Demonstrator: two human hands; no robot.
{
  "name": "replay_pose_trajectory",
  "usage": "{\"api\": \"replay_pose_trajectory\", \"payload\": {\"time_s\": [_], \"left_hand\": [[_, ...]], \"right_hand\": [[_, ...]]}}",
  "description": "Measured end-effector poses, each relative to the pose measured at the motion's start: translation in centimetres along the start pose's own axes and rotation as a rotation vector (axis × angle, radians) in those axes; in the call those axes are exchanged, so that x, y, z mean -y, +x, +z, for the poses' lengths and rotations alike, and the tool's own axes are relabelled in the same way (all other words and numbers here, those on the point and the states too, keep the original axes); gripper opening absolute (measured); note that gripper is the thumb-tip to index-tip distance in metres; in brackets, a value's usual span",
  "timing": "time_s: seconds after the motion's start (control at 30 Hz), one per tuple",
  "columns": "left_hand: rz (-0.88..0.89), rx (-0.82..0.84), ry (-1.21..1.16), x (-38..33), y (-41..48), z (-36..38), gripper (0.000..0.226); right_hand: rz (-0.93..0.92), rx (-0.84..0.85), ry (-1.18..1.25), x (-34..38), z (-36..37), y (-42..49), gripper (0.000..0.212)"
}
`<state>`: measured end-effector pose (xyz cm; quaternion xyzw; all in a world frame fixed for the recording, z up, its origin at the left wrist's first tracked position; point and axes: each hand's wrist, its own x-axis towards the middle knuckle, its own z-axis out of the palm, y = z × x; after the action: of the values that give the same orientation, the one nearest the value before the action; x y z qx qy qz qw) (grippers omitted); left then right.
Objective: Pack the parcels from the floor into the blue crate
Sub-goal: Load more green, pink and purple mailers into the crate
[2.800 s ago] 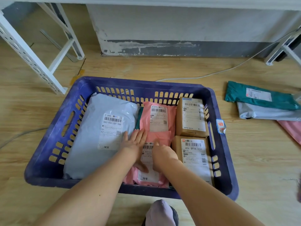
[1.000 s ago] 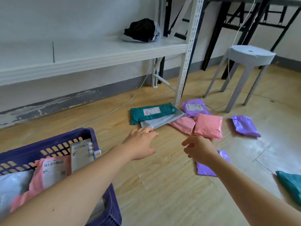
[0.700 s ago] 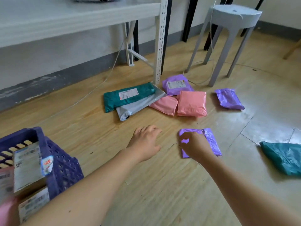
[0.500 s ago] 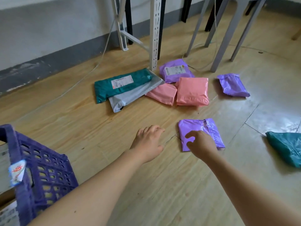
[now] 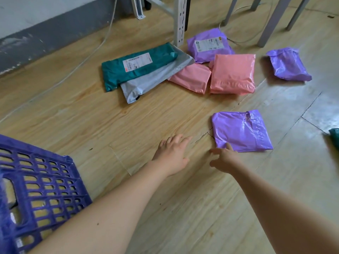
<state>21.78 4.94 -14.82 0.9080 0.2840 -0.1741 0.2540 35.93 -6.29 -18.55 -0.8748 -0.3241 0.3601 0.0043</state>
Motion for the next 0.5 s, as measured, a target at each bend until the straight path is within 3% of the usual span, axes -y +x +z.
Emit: {"api": "replay_pose_trajectory", "payload": {"time_s": [0.33,0.4,0.5], "left_hand": [[-0.016,-0.019,-0.009,0.6,-0.3,0.0,0.069],[-0.018,-0.027,-0.01,0.6,-0.5,-0.2,0.069],[-0.027,-0.041,-0.008,0.5,-1.2,-0.7,0.07]], "right_hand": [[0.066,-0.026,0.017,-0.6,1.2,0.2,0.076],[0.059,-0.05,0.054,-0.6,1.0,0.0,0.068],[0.01,-0.187,0.093,-0.2,0.6,-0.8,0.038]]}}
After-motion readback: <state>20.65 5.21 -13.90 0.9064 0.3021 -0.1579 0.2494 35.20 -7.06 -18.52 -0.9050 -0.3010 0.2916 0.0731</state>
